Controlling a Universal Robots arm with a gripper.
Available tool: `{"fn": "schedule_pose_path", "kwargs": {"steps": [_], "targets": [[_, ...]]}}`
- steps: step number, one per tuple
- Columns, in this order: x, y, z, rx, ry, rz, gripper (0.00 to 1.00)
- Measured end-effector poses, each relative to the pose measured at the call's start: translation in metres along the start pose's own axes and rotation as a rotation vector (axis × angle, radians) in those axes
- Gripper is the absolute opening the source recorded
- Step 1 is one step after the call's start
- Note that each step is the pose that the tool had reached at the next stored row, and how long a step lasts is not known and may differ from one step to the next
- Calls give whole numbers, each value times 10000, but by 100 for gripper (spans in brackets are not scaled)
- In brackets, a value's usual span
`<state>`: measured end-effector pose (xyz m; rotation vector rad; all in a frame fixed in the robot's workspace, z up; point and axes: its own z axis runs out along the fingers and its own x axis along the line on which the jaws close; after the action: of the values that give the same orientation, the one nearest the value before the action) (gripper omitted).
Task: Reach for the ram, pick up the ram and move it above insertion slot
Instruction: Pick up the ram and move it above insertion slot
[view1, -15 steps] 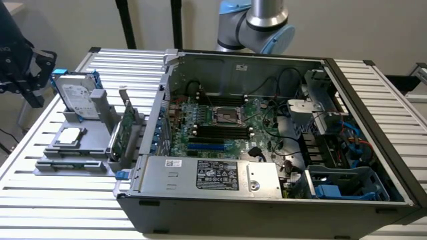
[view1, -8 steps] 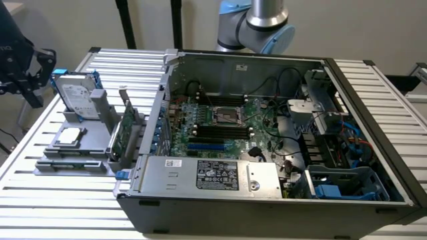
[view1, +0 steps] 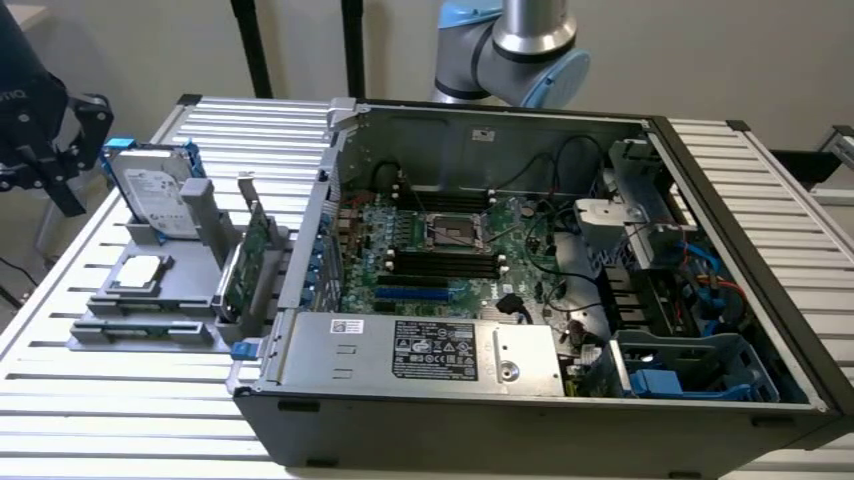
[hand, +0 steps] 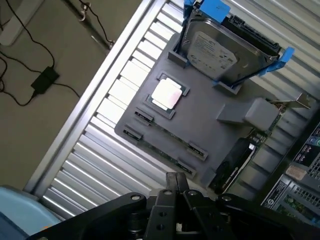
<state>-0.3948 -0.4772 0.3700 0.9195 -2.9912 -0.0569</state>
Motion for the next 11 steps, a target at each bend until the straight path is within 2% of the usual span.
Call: {"fn": "schedule_pose_path", "kwargs": {"steps": [11], "targets": [[0,0,0,1,76,-1999,11]]}}
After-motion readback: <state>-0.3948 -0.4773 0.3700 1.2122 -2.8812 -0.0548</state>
